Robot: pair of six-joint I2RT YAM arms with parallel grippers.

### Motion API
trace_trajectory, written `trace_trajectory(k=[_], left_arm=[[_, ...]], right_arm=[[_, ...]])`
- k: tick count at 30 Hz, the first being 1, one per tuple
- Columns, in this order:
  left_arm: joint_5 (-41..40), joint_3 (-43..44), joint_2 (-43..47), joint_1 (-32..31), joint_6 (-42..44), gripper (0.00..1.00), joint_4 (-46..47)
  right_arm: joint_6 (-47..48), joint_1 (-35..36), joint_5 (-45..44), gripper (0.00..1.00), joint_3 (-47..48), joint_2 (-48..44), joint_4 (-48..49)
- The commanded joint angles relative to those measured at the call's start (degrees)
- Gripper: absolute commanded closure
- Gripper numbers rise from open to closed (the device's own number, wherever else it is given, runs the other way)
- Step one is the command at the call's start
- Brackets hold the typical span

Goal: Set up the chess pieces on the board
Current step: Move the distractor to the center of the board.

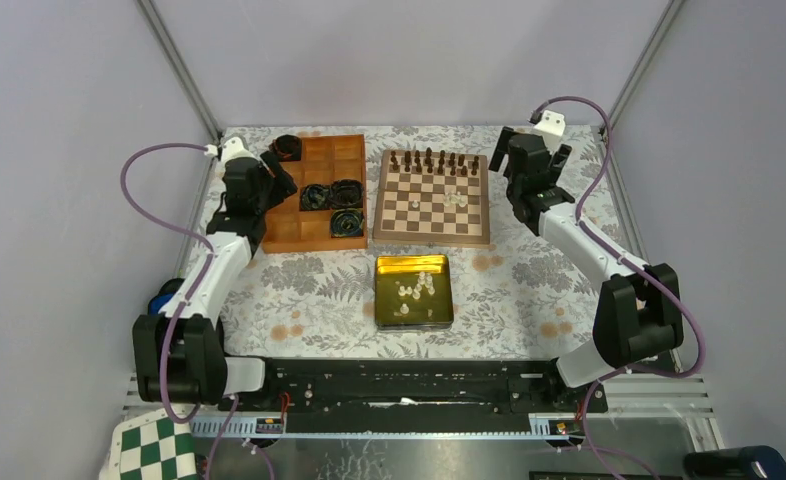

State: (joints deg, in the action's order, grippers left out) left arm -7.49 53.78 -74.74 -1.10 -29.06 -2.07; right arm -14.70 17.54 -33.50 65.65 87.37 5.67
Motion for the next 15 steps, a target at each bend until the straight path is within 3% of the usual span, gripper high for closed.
trace_trajectory(k=[1, 4, 7, 11, 15], left_arm=[[-0.2, 3.8, 0.3, -4.0, 2.4, 0.32, -4.6], [-5.8, 9.1, -3.9, -11.4, 6.6, 0.47, -7.4], [-11.3, 15.6, -9.5, -18.2, 10.3, 0.53, -9.9], [-14.0, 24.1, -17.9, -24.2, 13.4, 0.57, -12.1], [-13.8, 32.8, -27.1, -26.2, 13.6, 0.65, -15.5]], right_arm=[[6.3, 0.6, -3.8, 0.01, -3.1, -2.2, 6.4], [7.2, 0.6, -7.0, 0.14, -3.8, -2.6, 6.4], [7.9, 0.6, -7.7, 0.31, -3.3, -2.1, 6.9], [8.2, 0.4, -8.3, 0.32, 0.5, 1.5, 2.3], [8.0, -0.4, -7.6, 0.32, 1.2, 3.3, 1.5]])
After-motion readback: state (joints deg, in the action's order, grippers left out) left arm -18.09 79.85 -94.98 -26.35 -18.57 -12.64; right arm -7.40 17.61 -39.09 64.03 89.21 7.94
